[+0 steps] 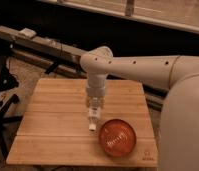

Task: Place the bottle in the ceramic bowl

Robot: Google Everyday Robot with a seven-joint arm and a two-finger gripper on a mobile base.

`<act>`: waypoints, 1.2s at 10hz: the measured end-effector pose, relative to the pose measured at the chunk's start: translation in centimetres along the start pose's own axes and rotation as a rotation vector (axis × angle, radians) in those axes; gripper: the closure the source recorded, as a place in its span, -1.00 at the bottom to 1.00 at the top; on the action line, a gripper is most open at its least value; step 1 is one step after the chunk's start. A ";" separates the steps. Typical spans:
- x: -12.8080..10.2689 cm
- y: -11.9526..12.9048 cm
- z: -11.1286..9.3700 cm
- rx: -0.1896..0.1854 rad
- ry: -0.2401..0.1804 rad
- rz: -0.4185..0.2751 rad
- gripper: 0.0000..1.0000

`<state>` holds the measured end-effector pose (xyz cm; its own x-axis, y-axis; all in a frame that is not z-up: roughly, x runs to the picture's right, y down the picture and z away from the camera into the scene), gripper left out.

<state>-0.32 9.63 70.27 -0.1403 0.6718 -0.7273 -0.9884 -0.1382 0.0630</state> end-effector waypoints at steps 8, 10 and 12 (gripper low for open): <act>4.1 -6.3 6.2 0.119 0.296 0.367 1.00; 4.8 -6.9 6.9 0.178 0.339 0.414 0.96; 5.6 -7.4 6.9 0.234 0.371 0.464 0.61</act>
<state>5.76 19.48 70.44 -0.5690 0.2775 -0.7741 -0.8220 -0.1640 0.5454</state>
